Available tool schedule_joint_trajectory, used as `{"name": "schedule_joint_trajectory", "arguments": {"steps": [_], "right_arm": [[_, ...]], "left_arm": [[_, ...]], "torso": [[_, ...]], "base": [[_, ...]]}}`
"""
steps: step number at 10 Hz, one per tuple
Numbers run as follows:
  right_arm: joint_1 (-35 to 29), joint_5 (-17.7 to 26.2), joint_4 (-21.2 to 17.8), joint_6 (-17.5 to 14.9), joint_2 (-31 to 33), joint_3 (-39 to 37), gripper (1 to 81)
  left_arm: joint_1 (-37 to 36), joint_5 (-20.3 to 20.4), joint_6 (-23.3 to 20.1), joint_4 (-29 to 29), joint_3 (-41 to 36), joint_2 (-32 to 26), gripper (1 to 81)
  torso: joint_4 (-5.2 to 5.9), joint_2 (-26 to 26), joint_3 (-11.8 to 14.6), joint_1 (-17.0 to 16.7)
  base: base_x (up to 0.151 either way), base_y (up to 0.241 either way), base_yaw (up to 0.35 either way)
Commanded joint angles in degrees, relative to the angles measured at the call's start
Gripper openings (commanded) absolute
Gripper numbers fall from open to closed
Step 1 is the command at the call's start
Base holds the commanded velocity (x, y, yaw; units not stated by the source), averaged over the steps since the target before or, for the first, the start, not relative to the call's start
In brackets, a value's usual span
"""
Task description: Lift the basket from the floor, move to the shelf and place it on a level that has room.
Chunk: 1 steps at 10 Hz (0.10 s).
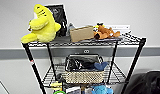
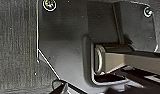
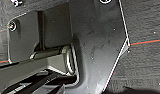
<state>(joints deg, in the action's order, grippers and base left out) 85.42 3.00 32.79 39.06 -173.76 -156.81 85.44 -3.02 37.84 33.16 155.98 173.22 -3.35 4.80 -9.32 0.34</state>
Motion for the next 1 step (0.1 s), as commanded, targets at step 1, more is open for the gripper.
{"name": "schedule_joint_trajectory", "arguments": {"steps": [1], "right_arm": [[-2.13, 2.98, 0.25, 0.23, 0.06, -0.25, 81.1]], "left_arm": [[-2.25, -3.05, 0.39, 0.15, 0.38, 0.47, 81.1]], "torso": [[0.00, 0.00, 0.00, 0.00]], "base": [[0.000, 0.000, 0.000]]}}
